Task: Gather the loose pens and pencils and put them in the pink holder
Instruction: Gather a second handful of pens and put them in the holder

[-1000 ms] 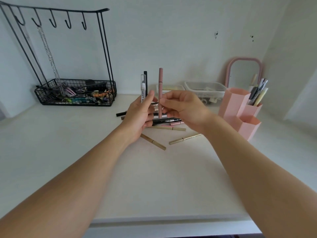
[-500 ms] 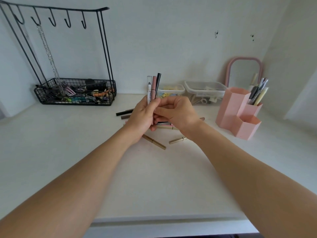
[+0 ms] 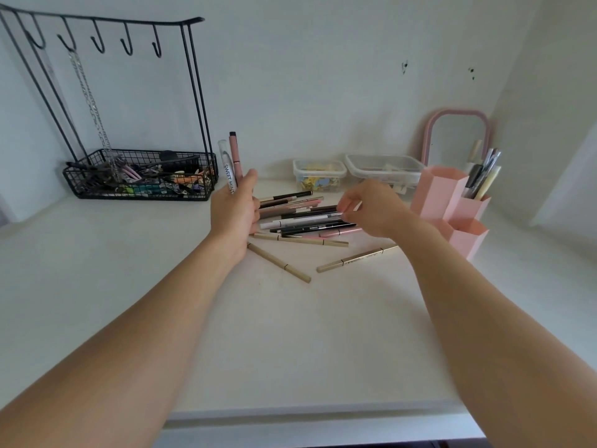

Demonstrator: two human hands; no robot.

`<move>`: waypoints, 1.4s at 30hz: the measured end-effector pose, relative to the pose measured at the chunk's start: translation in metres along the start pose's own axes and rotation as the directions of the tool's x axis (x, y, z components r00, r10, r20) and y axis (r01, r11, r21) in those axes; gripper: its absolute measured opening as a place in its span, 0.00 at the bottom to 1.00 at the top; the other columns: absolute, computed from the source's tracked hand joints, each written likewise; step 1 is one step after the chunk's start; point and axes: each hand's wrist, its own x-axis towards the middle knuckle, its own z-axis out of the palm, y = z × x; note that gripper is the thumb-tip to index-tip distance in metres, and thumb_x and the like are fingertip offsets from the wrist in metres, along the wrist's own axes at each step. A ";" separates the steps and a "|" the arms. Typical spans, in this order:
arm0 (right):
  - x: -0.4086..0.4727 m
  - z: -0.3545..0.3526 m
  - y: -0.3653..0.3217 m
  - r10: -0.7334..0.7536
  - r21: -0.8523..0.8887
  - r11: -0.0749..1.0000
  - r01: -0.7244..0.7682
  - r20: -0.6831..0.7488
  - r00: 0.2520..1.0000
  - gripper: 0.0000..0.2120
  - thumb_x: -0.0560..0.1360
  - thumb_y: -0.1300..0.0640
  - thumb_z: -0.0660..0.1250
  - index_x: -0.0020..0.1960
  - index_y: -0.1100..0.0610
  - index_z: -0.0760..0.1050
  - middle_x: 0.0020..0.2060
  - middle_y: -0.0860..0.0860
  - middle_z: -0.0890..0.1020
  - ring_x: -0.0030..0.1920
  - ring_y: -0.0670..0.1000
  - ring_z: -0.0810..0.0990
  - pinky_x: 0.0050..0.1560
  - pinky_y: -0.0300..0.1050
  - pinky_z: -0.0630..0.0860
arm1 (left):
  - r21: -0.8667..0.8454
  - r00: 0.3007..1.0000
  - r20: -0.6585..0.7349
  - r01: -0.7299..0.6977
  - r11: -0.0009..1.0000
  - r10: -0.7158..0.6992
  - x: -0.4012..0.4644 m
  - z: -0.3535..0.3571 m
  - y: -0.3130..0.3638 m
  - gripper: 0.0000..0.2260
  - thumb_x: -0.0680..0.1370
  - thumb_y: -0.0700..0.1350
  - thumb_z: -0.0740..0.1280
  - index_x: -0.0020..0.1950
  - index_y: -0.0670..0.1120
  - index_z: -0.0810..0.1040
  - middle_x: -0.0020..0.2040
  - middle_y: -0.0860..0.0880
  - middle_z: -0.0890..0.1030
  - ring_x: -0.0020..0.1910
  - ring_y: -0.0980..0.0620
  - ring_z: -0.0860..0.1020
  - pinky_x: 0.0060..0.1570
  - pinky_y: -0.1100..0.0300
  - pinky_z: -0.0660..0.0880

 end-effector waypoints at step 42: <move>-0.011 -0.013 -0.034 -0.094 0.898 0.435 0.068 -0.030 0.995 0.17 0.71 0.69 0.74 0.58 0.59 0.77 0.41 0.58 0.84 0.42 0.54 0.83 0.48 0.46 0.81 | 0.168 0.754 0.631 0.096 0.981 -0.182 -0.035 0.016 0.003 0.16 0.79 0.53 0.69 0.38 0.48 0.68 0.28 0.51 0.63 0.23 0.56 0.60 0.19 0.67 0.56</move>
